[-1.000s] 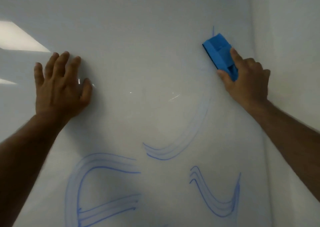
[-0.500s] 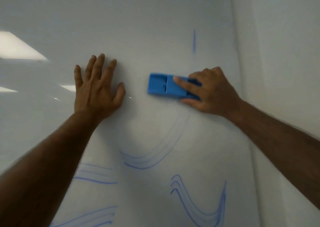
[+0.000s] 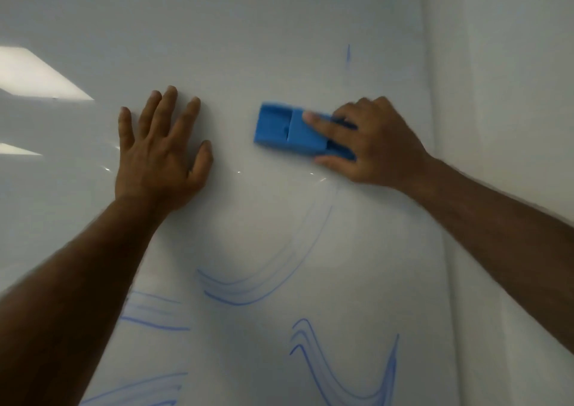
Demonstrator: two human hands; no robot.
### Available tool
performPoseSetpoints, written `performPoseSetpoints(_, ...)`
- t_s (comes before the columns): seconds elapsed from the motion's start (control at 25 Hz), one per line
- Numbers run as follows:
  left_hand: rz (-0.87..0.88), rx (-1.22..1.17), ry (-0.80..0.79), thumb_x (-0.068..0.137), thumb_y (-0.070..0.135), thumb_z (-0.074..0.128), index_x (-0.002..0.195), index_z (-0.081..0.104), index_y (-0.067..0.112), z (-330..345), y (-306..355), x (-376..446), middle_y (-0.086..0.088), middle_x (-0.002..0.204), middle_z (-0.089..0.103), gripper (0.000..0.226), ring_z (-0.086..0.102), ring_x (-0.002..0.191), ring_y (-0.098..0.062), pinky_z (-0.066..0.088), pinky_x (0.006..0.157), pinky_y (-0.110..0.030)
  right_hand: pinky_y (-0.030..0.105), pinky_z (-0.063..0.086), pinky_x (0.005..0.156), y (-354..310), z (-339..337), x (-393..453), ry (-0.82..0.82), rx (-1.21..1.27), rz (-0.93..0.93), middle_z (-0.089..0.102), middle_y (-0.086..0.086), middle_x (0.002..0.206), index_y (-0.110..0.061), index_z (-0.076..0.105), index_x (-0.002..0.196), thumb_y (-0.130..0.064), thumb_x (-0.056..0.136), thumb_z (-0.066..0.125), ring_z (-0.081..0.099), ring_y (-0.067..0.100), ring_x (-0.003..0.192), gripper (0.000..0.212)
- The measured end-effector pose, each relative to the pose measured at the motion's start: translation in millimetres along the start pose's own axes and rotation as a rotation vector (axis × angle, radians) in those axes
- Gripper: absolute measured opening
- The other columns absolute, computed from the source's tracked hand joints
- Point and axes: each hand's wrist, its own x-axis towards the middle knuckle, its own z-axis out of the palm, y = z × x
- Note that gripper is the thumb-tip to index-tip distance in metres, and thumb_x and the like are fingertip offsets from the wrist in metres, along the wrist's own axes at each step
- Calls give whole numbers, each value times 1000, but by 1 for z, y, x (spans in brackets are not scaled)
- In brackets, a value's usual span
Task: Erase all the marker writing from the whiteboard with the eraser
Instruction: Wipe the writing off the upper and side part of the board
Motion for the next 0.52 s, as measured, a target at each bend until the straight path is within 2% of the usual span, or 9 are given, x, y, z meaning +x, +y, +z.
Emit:
performPoseSetpoints(0.04,-1,2,-3,94,52,33,158,31,21,0,0,0,-13,166,23,70,17,154,-32,7,123,-61,43,41,69,-1,-1,0,-27,7,-130,64,15,102,-21,50,149,-54,102,54,55,32,78,58)
performPoseSetpoints(0.12,-2,1,-17,95,53,31,159,29,23,0,-2,1,-12,167,21,71,15,155,-30,6,124,-60,43,41,68,9,-2,3,-39,2,-185,65,15,103,-22,50,149,-54,102,54,55,32,77,57)
performPoseSetpoints(0.16,-4,-2,-22,95,54,31,159,29,23,-1,-2,1,-11,167,20,71,14,155,-30,5,124,-59,43,42,68,18,-1,4,-23,-15,-117,65,15,102,-22,51,149,-55,101,54,56,33,78,58)
performPoseSetpoints(0.24,-5,-8,-12,95,53,32,159,30,23,0,-2,1,-12,167,21,70,15,155,-30,5,124,-59,46,47,70,41,-1,8,-1,-73,144,64,19,101,-23,50,150,-59,101,50,59,38,81,61)
performPoseSetpoints(0.4,-2,-9,11,95,52,33,158,33,22,0,-1,0,-13,166,24,69,18,154,-31,7,123,-60,53,44,87,76,-17,21,-186,-162,684,57,29,117,-25,32,158,-60,100,49,55,46,105,71)
performPoseSetpoints(0.48,-5,-14,10,95,52,33,158,33,22,0,-1,1,-13,165,24,70,18,154,-31,7,123,-60,53,43,90,77,-18,25,-208,-142,790,56,29,120,-25,29,159,-61,100,49,54,46,109,72)
performPoseSetpoints(0.52,-2,-16,14,95,52,33,157,33,22,0,-1,1,-13,165,25,70,19,154,-31,8,123,-60,53,44,89,72,-15,27,-200,-99,786,56,28,118,-24,31,159,-61,99,49,54,45,107,72)
